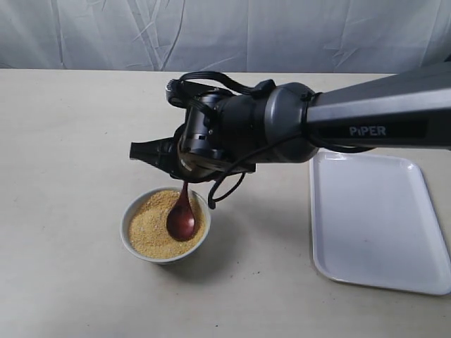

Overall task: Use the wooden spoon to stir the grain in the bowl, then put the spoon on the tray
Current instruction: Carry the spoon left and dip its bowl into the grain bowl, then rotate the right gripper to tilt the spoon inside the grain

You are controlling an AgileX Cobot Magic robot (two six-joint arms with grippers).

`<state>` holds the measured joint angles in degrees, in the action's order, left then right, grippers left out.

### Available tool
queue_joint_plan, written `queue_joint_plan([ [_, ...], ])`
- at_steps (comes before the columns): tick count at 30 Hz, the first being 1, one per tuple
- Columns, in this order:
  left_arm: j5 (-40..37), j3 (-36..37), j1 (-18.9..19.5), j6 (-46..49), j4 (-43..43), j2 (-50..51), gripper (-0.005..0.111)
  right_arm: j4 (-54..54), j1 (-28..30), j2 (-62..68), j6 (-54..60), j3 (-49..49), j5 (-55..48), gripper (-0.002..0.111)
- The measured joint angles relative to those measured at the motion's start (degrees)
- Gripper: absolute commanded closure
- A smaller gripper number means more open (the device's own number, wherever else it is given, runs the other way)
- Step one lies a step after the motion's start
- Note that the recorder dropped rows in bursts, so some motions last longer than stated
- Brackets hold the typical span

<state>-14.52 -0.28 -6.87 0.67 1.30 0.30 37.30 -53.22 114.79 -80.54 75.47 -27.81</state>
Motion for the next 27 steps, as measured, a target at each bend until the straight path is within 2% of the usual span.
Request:
queue_joint_plan([
  [6, 0.0, 0.0, 0.0, 0.0, 0.0, 0.0, 0.107, -1.4, 0.0, 0.0, 0.1, 0.0, -0.1, 0.107],
  [7, 0.0, 0.0, 0.0, 0.0, 0.0, 0.0, 0.107, -1.5, 0.0, 0.0, 0.1, 0.0, -0.1, 0.104],
  [12, 0.0, 0.0, 0.0, 0.0, 0.0, 0.0, 0.107, -1.9, 0.0, 0.0, 0.1, 0.0, -1.1, 0.070],
  [14, 0.0, 0.0, 0.0, 0.0, 0.0, 0.0, 0.107, -1.9, 0.0, 0.0, 0.1, 0.0, -1.2, 0.062],
  [21, 0.0, 0.0, 0.0, 0.0, 0.0, 0.0, 0.107, -5.5, 0.1, -2.0, 1.7, 0.0, -1.3, 0.061],
  [24, 0.0, 0.0, 0.0, 0.0, 0.0, 0.0, 0.107, -11.9, 1.5, -5.2, 9.5, 0.0, -1.3, 0.061],
  [27, 0.0, 0.0, 0.0, 0.0, 0.0, 0.0, 0.107, -25.0, 5.5, -7.9, 26.7, 0.0, -1.3, 0.061],
])
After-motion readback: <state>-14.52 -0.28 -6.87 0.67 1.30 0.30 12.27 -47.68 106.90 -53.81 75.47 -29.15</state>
